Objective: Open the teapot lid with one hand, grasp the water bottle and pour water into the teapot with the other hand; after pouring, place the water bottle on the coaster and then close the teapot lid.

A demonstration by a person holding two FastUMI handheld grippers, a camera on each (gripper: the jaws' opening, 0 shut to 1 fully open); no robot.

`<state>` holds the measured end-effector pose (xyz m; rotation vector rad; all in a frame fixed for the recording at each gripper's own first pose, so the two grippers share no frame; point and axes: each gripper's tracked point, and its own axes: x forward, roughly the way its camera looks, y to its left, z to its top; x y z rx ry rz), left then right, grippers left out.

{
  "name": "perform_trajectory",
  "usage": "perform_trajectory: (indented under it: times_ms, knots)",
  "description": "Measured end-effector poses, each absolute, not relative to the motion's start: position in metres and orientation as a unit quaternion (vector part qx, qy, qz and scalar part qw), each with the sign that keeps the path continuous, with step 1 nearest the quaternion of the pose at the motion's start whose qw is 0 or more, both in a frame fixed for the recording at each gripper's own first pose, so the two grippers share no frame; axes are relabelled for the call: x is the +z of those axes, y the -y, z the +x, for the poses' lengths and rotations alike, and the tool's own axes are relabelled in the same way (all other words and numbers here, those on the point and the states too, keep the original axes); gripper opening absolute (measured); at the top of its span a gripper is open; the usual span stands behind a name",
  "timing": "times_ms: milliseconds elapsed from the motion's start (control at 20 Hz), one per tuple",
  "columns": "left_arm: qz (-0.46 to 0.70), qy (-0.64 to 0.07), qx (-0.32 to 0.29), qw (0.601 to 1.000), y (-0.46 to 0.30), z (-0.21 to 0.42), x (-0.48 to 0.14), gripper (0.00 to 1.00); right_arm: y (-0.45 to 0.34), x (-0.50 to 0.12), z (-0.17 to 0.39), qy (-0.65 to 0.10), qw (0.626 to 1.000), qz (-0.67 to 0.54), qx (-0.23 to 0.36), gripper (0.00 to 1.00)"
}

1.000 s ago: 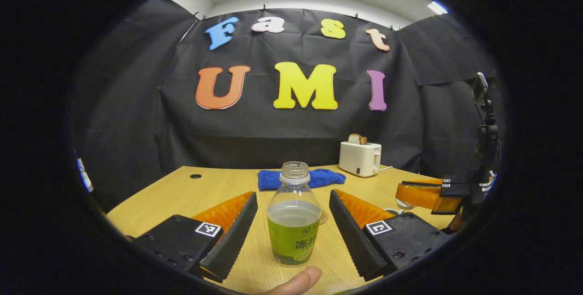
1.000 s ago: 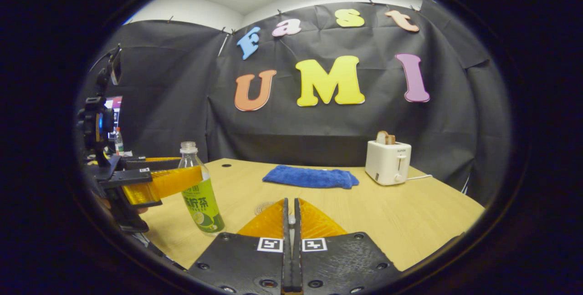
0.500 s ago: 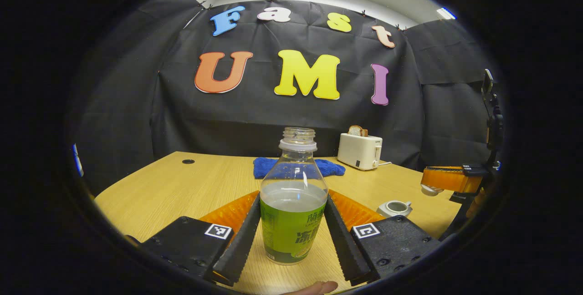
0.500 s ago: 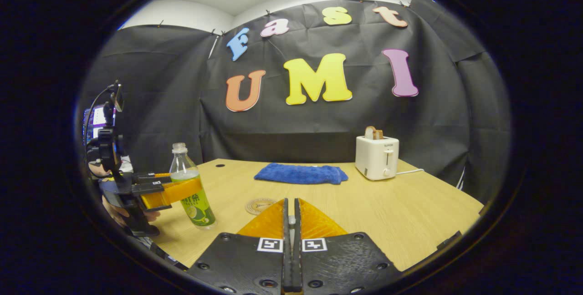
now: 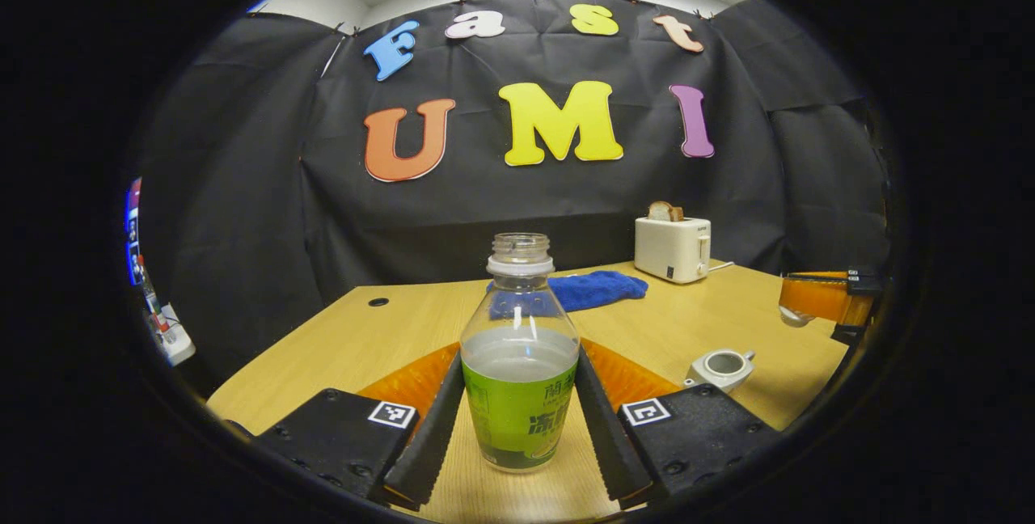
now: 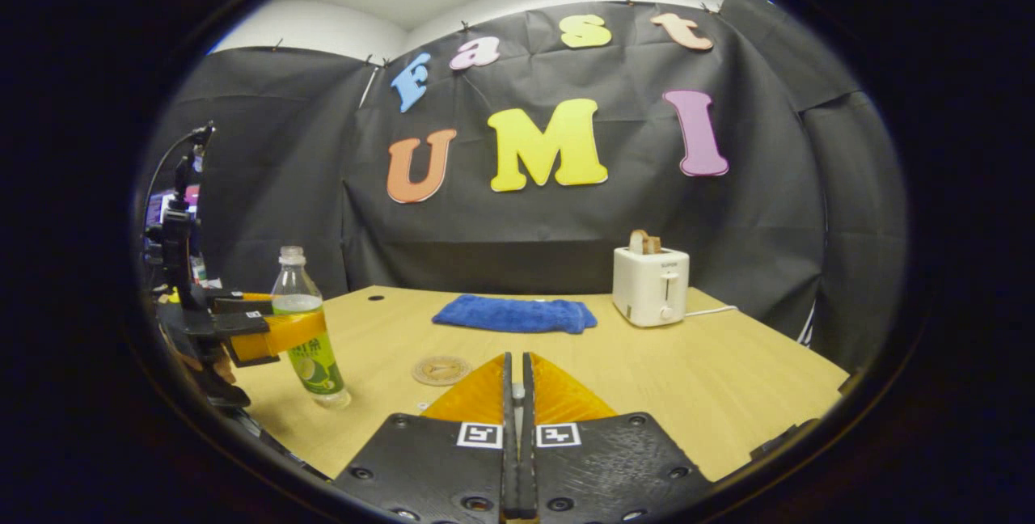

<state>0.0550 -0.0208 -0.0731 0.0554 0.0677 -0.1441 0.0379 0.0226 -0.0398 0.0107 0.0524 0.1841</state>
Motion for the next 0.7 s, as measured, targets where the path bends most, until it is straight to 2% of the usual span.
perform_trajectory:
  times_ms: [400, 700]
  knots:
    - [0.132, -0.057, -0.073, 0.987, 0.051, 0.046, -0.068, 0.77, 0.009, -0.042, 0.043, -0.031, 0.996, 0.01, 0.079, 0.0]
    - [0.285, -0.082, -0.026, 0.955, 0.04, 0.059, -0.08, 0.77, 0.03, -0.038, 0.044, -0.043, 0.996, 0.01, 0.073, 0.0]
